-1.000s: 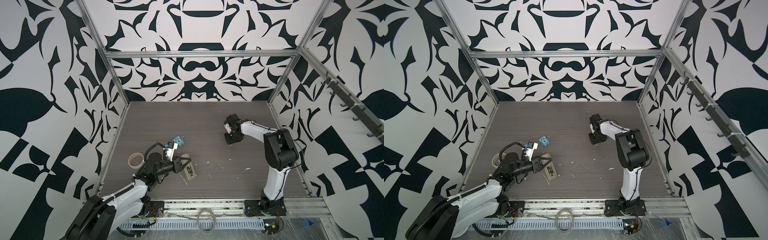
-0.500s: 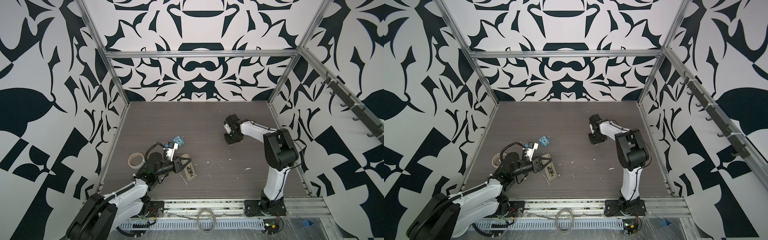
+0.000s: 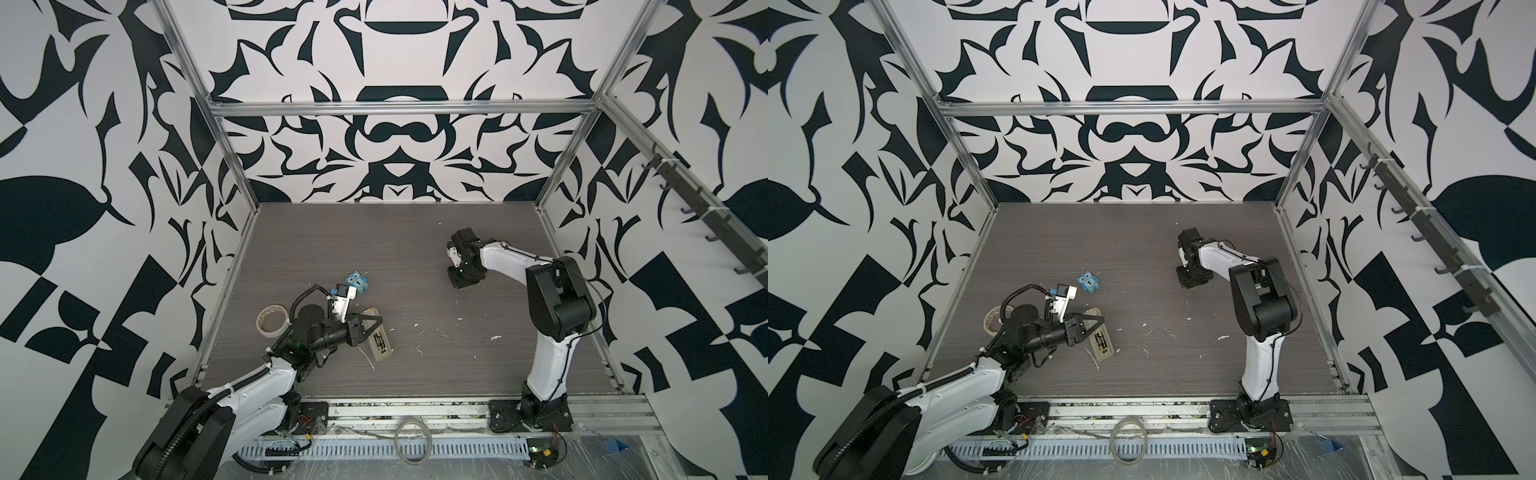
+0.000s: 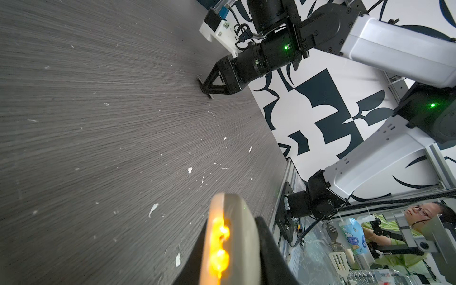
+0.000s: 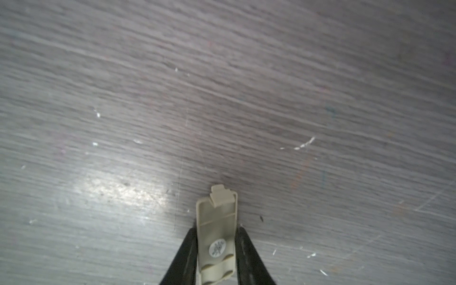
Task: Load the batteries into the remote control
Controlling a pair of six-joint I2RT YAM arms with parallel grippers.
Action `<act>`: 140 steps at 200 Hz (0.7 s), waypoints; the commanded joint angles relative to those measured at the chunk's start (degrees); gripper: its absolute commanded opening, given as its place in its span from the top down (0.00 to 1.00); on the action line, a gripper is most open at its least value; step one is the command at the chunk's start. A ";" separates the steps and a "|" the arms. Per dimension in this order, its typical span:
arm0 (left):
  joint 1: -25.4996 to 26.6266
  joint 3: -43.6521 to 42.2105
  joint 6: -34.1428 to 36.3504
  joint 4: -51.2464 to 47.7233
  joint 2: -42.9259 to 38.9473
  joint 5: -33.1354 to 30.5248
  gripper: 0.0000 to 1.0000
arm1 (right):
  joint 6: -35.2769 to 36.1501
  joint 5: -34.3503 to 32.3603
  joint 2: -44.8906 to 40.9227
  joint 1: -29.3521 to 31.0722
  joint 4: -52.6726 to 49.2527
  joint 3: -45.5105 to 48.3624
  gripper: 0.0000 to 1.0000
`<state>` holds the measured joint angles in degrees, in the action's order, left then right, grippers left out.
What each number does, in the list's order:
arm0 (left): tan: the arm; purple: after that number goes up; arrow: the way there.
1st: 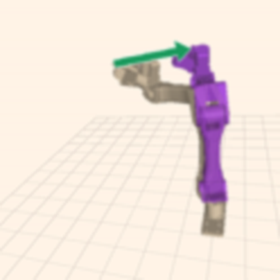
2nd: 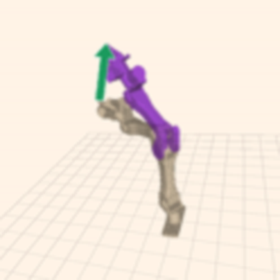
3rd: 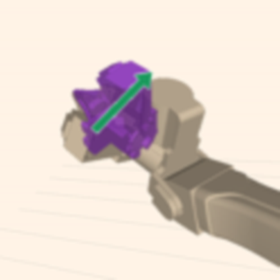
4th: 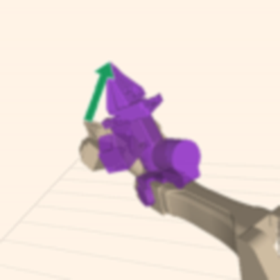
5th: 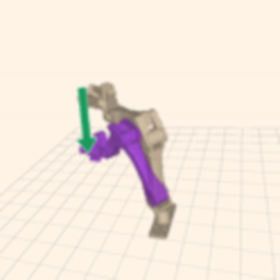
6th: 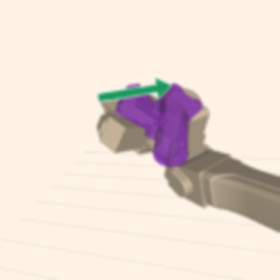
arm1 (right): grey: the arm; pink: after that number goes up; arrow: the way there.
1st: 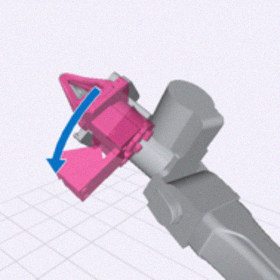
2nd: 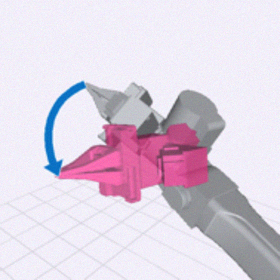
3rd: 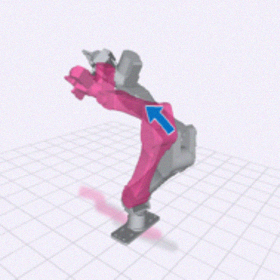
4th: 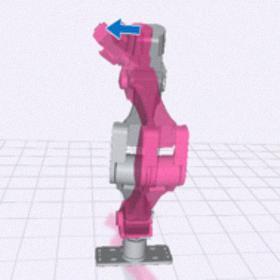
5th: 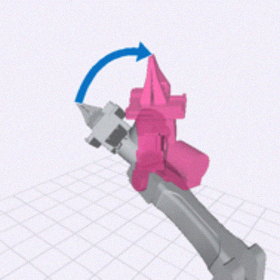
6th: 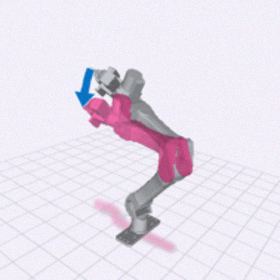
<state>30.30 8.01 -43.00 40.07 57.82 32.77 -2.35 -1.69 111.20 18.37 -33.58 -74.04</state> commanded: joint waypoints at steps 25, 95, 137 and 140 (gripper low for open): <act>0.11 0.93 0.63 2.90 -0.17 0.36 1.00 | 0.63 0.69 1.83 -0.22 0.27 -1.07 0.70; 0.10 0.87 0.55 3.10 -0.25 0.27 1.00 | 1.07 0.90 1.51 -0.97 -0.08 -0.99 0.78; 0.10 0.91 0.48 3.41 0.16 0.28 1.00 | 1.04 1.16 0.61 -0.99 -0.44 -1.08 0.84; 0.08 0.93 0.44 3.49 0.18 0.28 1.00 | 1.08 1.13 0.52 -0.97 -0.43 -1.10 0.85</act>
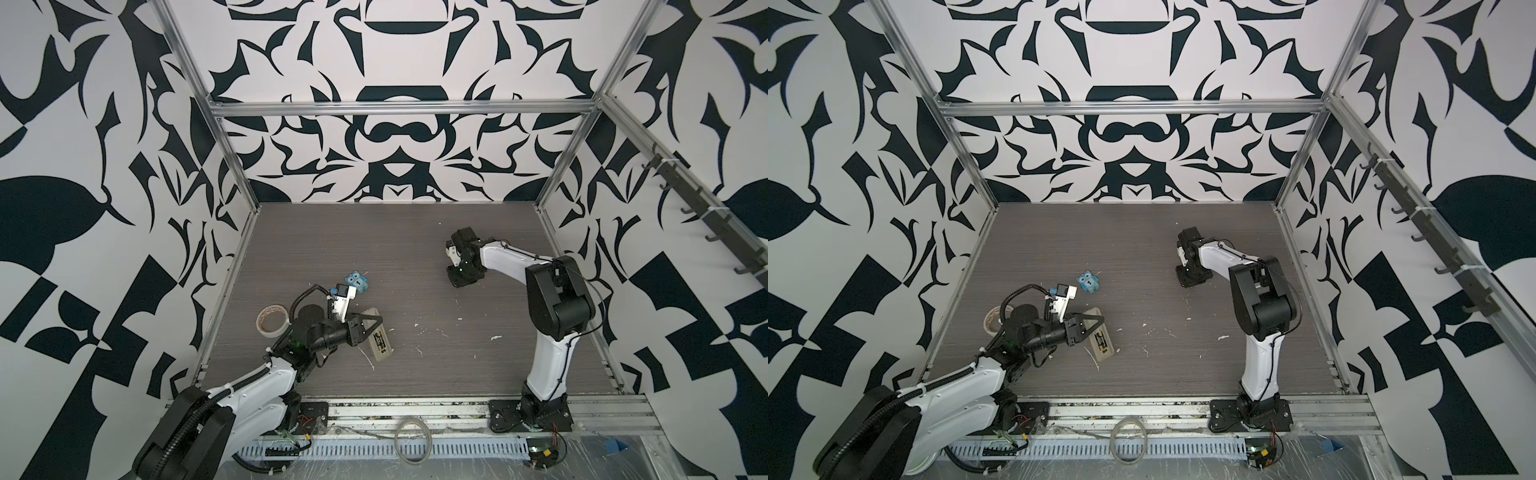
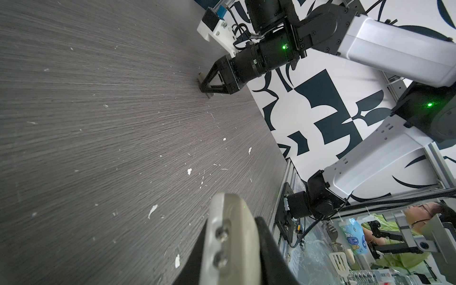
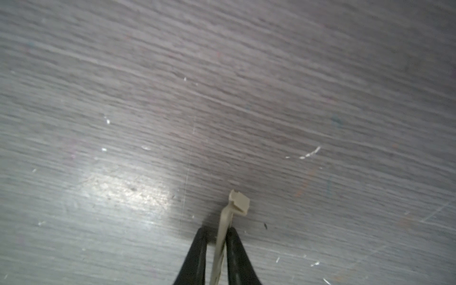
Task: Load the batteries into the remote control
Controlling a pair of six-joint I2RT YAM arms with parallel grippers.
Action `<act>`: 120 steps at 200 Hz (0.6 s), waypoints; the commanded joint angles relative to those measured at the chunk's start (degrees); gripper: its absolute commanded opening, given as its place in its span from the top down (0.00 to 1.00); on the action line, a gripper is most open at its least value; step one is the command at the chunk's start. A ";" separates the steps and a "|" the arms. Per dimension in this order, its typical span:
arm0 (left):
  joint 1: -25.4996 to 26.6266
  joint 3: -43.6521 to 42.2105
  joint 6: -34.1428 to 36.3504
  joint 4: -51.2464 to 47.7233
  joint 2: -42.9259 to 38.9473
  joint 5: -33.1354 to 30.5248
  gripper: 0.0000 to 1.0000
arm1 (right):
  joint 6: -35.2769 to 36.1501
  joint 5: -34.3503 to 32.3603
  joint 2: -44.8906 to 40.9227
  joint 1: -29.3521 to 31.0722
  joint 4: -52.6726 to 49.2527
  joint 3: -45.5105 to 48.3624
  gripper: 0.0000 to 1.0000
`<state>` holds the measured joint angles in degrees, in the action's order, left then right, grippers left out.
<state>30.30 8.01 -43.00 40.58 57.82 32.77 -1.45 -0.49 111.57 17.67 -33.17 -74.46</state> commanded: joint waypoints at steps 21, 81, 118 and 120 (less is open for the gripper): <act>0.11 0.92 0.46 2.86 0.19 0.31 1.00 | 0.24 0.44 -0.53 -0.27 -1.26 -0.60 0.90; 0.06 0.87 0.55 2.85 0.36 0.10 1.00 | 1.81 10.64 -6.03 1.71 -2.03 2.13 0.99; 0.09 0.37 0.73 2.80 -0.48 -0.79 1.00 | 3.85 18.56 -8.82 6.63 -2.39 4.80 0.96; 0.08 0.35 0.77 2.70 -0.78 -0.92 1.00 | 3.72 18.65 -8.96 6.99 -2.24 5.10 0.96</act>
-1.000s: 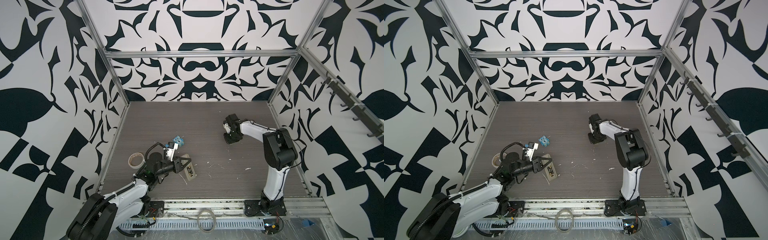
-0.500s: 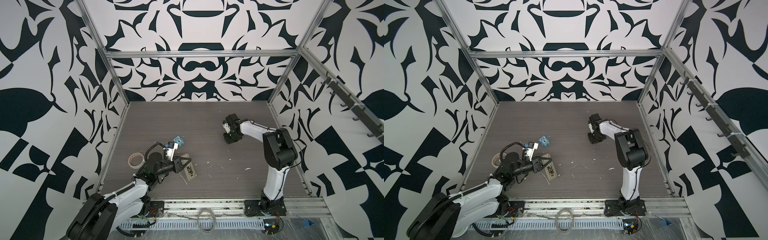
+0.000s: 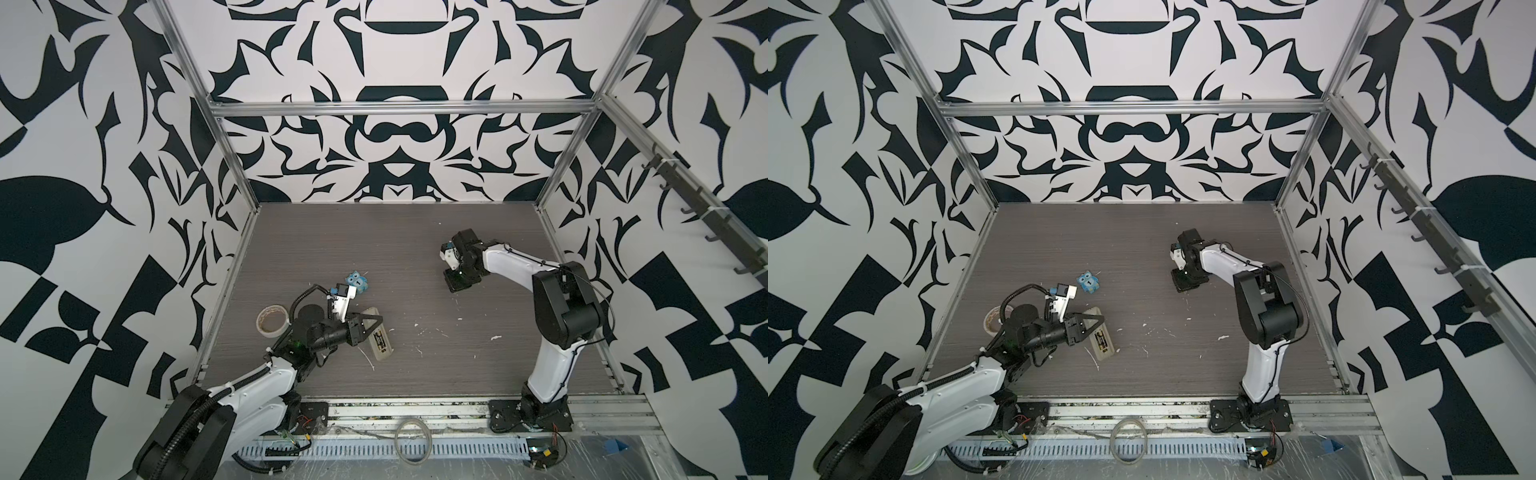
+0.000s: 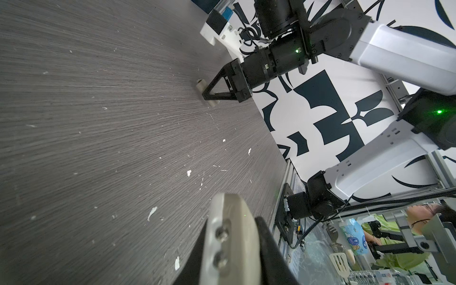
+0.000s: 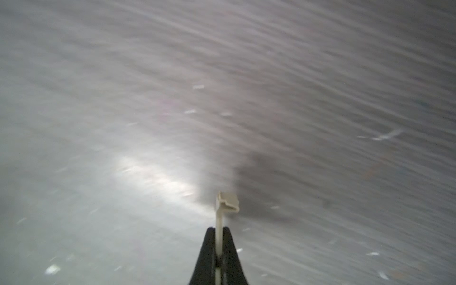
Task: Load the batteries into the remote control
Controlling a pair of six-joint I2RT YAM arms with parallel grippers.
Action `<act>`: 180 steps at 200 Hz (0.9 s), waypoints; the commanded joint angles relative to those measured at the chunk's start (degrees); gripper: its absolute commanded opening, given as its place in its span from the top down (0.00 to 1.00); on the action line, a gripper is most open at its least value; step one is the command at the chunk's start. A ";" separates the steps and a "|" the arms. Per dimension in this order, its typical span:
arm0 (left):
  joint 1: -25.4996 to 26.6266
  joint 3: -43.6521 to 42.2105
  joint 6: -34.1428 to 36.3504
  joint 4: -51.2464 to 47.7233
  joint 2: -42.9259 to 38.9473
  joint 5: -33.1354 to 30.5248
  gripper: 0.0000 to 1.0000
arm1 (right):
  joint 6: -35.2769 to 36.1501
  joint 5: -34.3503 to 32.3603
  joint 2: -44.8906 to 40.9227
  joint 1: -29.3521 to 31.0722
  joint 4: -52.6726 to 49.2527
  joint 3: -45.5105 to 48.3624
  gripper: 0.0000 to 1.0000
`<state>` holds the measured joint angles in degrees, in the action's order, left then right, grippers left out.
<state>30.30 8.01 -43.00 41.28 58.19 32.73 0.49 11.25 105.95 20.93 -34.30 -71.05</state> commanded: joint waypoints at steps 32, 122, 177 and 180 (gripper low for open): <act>0.07 -0.02 2.95 -3.10 -6.43 -3.96 1.00 | -1.55 10.61 -5.82 8.22 3.80 6.64 0.94; 0.06 -0.30 4.00 -4.39 -8.30 -5.48 1.00 | -2.16 14.33 -3.97 13.92 4.76 10.32 0.90; 0.02 -0.45 4.11 -4.55 -8.84 -5.79 1.00 | -1.54 10.59 -1.40 14.19 1.66 7.12 0.86; 0.03 -0.45 4.07 -4.62 -8.88 -5.81 1.00 | -1.66 10.06 -1.37 14.17 1.49 6.99 0.86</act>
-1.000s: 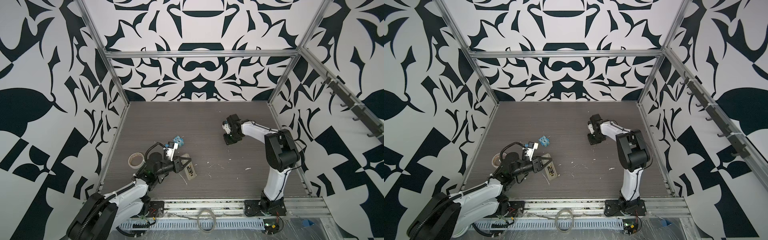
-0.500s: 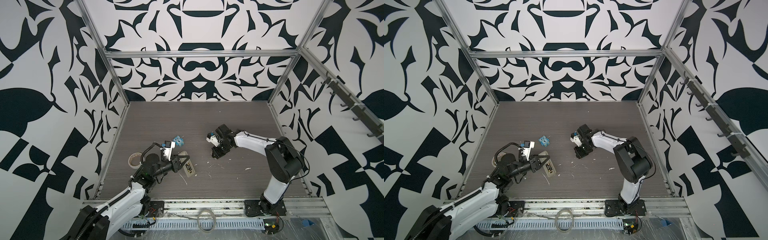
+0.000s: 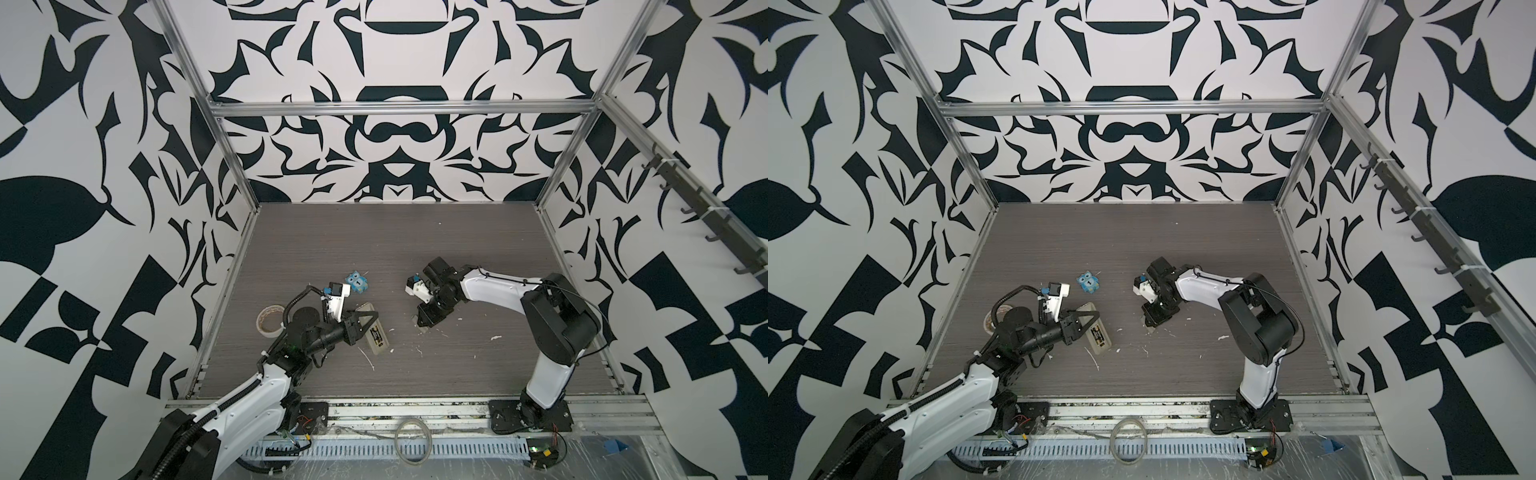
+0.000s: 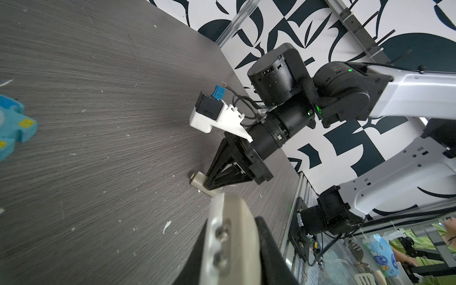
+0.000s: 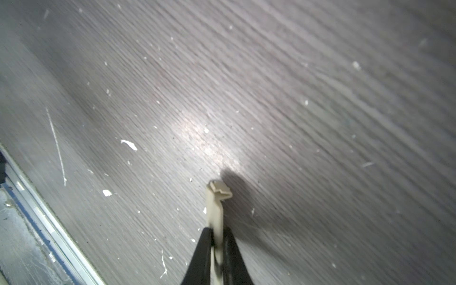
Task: Load the batteries into the remote control
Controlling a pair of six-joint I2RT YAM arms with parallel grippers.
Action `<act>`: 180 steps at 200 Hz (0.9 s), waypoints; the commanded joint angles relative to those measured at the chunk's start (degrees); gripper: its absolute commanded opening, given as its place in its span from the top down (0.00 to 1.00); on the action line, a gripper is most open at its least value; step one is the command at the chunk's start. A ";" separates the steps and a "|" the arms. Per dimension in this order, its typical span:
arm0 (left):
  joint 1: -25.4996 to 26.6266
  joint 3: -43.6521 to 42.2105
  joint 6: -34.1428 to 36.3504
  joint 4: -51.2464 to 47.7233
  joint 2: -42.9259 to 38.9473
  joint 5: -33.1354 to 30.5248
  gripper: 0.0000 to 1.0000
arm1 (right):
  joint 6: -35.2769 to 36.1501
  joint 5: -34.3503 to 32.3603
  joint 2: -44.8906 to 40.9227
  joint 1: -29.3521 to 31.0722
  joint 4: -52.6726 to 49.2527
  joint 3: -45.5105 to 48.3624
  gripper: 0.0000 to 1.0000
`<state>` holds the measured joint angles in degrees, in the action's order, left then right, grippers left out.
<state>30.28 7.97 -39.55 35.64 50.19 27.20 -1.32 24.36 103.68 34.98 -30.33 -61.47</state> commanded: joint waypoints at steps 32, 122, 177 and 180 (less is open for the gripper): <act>0.05 -0.50 0.61 0.94 -1.33 -0.37 1.00 | -0.34 -5.48 -0.16 0.17 -3.42 -3.20 0.80; 0.04 -0.51 0.62 0.84 -1.41 -0.68 1.00 | -7.78 -12.26 -7.40 7.89 -6.86 -5.81 0.44; 0.04 -0.76 0.53 0.45 -2.42 -0.74 1.00 | -11.19 -16.13 -4.93 8.61 -6.78 -7.56 0.34; 0.04 -0.76 0.53 0.40 -2.51 -0.75 1.00 | -10.81 -16.22 -4.24 8.66 -7.37 -8.32 0.34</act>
<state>30.28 7.94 -39.53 34.81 48.93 26.74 -11.33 11.18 97.38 43.94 -35.64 -65.84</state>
